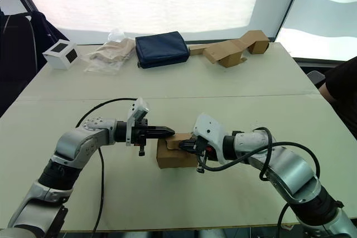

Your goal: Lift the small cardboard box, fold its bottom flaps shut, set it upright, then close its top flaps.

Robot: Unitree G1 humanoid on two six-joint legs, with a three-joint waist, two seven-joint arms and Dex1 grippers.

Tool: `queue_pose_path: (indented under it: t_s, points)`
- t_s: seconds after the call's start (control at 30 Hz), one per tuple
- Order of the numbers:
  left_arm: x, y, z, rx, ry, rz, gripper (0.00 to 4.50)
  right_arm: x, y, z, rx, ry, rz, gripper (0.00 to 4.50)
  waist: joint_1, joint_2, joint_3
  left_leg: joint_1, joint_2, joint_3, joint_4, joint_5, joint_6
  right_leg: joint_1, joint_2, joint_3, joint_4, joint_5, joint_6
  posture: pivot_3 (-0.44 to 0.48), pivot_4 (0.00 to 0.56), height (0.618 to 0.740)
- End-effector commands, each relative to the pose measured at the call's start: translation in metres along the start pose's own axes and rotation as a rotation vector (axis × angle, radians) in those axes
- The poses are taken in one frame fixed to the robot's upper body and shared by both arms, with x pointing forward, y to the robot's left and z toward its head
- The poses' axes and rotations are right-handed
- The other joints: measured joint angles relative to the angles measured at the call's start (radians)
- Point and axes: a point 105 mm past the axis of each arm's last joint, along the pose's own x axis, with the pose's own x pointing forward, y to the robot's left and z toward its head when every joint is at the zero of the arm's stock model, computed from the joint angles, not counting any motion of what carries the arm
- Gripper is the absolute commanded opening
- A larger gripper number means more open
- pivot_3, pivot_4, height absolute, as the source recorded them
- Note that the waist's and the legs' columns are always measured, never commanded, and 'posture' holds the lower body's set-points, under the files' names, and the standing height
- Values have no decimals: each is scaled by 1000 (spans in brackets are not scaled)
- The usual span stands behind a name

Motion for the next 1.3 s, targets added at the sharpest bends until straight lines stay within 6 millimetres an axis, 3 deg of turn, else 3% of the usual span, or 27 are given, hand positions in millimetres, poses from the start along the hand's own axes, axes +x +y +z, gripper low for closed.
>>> queue_pose_path:
  t_s: [0.03,0.57,0.93,1.07,1.2,1.3]
  points:
    - [-3,-4,13,39,-27,-5,15,-1,0,8,-48,-23,-4,0,0,0,0,0,0,0,0,0,0,0,0,0,0,0,0,0,150,740]
    - [-3,-7,14,34,-27,-14,15,8,-10,-15,-109,57,-55,0,0,0,0,0,0,0,0,0,0,0,0,0,0,0,0,0,150,740]
    - [-2,-16,-1,106,77,-44,15,0,0,3,-42,-38,-1,0,0,0,0,0,0,0,0,0,0,0,0,0,0,0,0,0,150,740]
    - [-2,-11,-7,147,112,-22,15,-6,-2,8,-18,-60,-9,0,1,0,0,0,0,0,0,0,0,0,0,0,0,0,0,0,150,740]
    - [-4,-8,-2,164,98,-15,15,-13,-6,12,9,-87,-24,0,1,0,0,0,0,0,0,0,0,1,0,0,0,0,0,0,150,740]
    - [-8,-11,14,134,32,-21,15,-17,-12,18,20,-117,-54,0,0,0,0,0,0,0,0,0,0,1,0,0,0,0,0,0,150,740]
